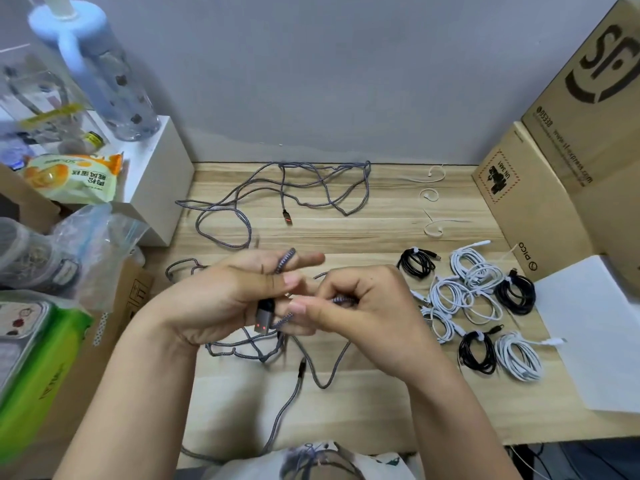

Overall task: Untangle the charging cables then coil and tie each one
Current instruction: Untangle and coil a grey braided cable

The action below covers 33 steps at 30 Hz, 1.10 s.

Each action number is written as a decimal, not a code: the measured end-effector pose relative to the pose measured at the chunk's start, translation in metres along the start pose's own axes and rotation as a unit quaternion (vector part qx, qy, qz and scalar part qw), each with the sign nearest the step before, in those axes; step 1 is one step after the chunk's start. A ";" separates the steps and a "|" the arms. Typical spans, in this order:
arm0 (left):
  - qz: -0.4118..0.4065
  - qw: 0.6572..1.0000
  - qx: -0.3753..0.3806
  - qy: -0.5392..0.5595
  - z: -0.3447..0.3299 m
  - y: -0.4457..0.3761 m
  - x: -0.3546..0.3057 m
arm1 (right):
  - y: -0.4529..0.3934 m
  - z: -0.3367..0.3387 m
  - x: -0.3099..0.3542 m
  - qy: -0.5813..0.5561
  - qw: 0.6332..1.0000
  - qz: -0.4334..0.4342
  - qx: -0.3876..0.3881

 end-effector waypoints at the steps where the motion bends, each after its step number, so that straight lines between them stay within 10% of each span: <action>1: 0.005 1.000 0.020 0.010 -0.003 -0.001 0.002 | 0.000 0.002 0.003 -0.004 1.000 0.014 -0.019; 12: -0.067 0.961 0.236 -0.126 -0.033 0.000 0.012 | 0.000 0.022 0.011 -0.005 0.985 0.115 -0.132; 17: -0.078 0.941 0.302 0.129 -0.042 0.010 0.004 | -0.010 0.016 -0.002 -0.145 0.984 0.048 -0.091; 25: -0.224 0.927 0.127 0.274 -0.019 -0.003 -0.021 | -0.014 -0.021 -0.026 -0.178 0.979 -0.085 0.055; 33: -0.218 0.966 -0.140 -0.012 0.004 -0.013 -0.012 | -0.003 -0.037 -0.023 0.008 0.986 -0.109 0.127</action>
Point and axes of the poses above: each hand's wrist, its own y-axis away from the middle knuckle, its own z-axis out of the back of the hand, x = y × z, the point moved 5 cm from there along -y, towards the middle knuckle, and after that the axes turned 6 degrees about -z, right-handed, at the moved point
